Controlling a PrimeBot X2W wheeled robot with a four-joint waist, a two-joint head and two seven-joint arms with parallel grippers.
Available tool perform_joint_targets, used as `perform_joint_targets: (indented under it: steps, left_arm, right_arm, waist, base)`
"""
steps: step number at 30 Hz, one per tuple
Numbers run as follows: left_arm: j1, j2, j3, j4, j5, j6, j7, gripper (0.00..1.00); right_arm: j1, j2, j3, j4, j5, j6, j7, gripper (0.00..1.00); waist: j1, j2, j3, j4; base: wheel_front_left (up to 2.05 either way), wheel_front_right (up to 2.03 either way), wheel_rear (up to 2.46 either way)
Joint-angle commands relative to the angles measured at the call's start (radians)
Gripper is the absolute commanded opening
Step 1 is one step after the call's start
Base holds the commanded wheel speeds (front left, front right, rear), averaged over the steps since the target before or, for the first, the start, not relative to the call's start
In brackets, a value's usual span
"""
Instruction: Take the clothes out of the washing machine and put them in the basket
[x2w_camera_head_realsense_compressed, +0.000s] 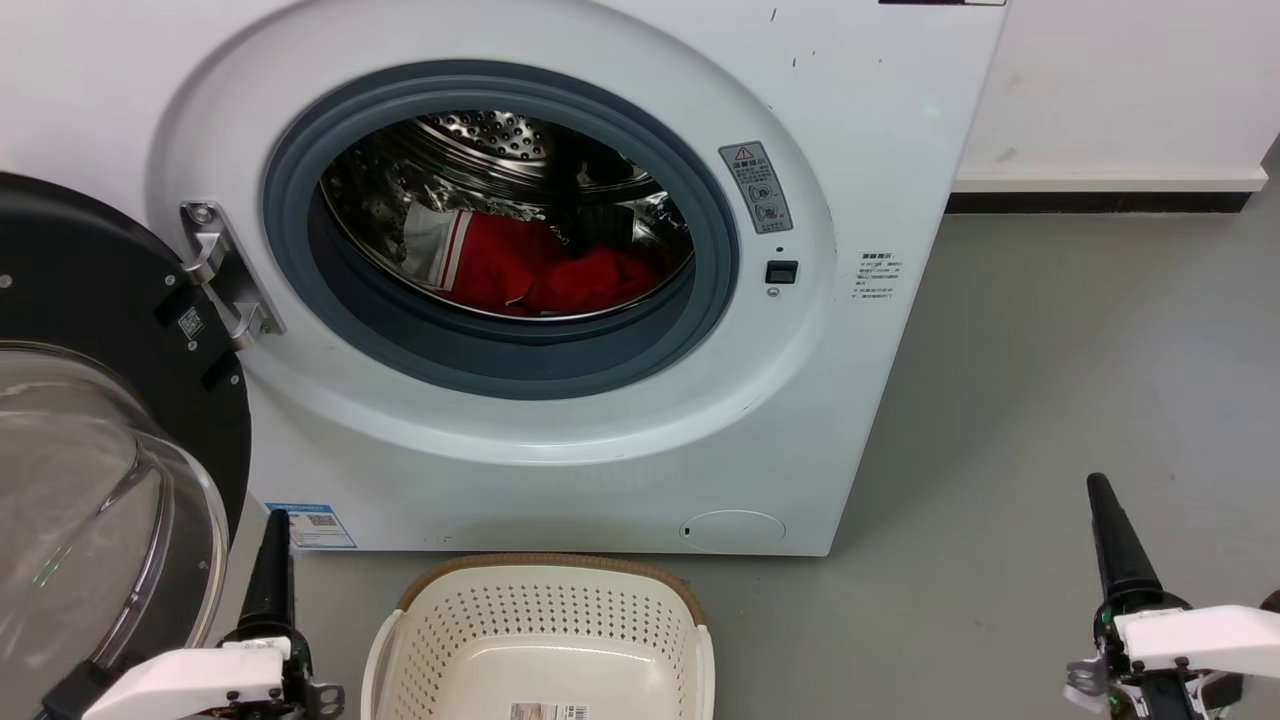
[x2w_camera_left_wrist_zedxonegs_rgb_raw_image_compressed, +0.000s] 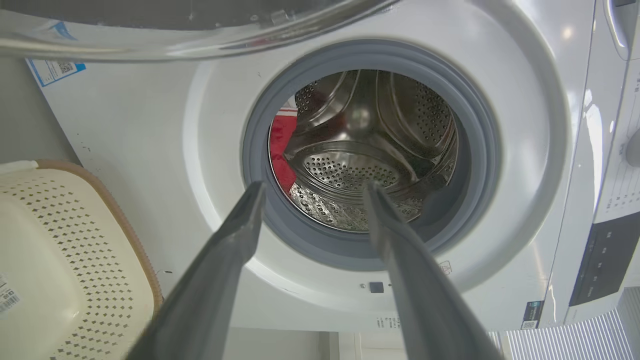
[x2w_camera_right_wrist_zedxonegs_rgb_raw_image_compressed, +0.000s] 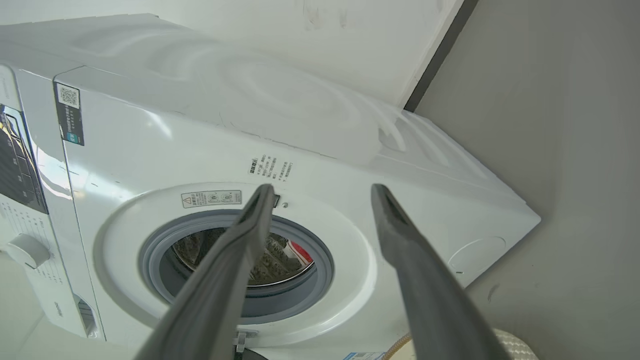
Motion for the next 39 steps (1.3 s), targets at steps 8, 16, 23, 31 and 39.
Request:
perform_joint_targets:
  steps: [8, 16, 23, 31, 39]
  left_arm:
    - [-0.003, 0.003, 0.033, -0.100, 0.212, 0.035, -0.037, 1.00]
    - [0.019, 0.004, 0.001, -0.225, 0.407, 0.116, -0.066, 1.00]
    - [0.043, 0.004, -0.037, -0.295, 0.531, 0.160, -0.090, 1.00]
    - [0.066, 0.004, -0.064, -0.323, 0.670, 0.150, -0.115, 1.00]
    - [0.084, 0.004, -0.116, -0.341, 0.827, 0.139, -0.138, 1.00]
  right_arm:
    - [-0.018, -0.006, -0.019, -0.125, -0.308, 0.000, -0.038, 1.00]
    - [-0.013, -0.007, 0.009, -0.254, -0.570, 0.000, -0.067, 1.00]
    - [0.000, -0.007, 0.060, -0.321, -0.757, 0.000, -0.091, 1.00]
    - [0.013, -0.008, 0.087, -0.362, -0.915, 0.000, -0.115, 1.00]
    - [0.036, -0.008, 0.110, -0.352, -1.015, 0.000, -0.139, 1.00]
  waist:
    - [0.0000, 0.0000, 0.002, 0.003]
    - [0.0000, 0.0000, 0.005, 0.007]
    - [0.0000, 0.0000, 0.006, 0.010]
    - [0.0000, 0.0000, 0.006, 0.011]
    - [0.0000, 0.0000, 0.005, 0.011]
  base:
    - [0.00, 0.00, 0.00]
    - [0.00, 0.00, 0.00]
    - [0.00, 0.00, 0.00]
    - [0.00, 0.00, 0.00]
    - [0.00, 0.00, 0.00]
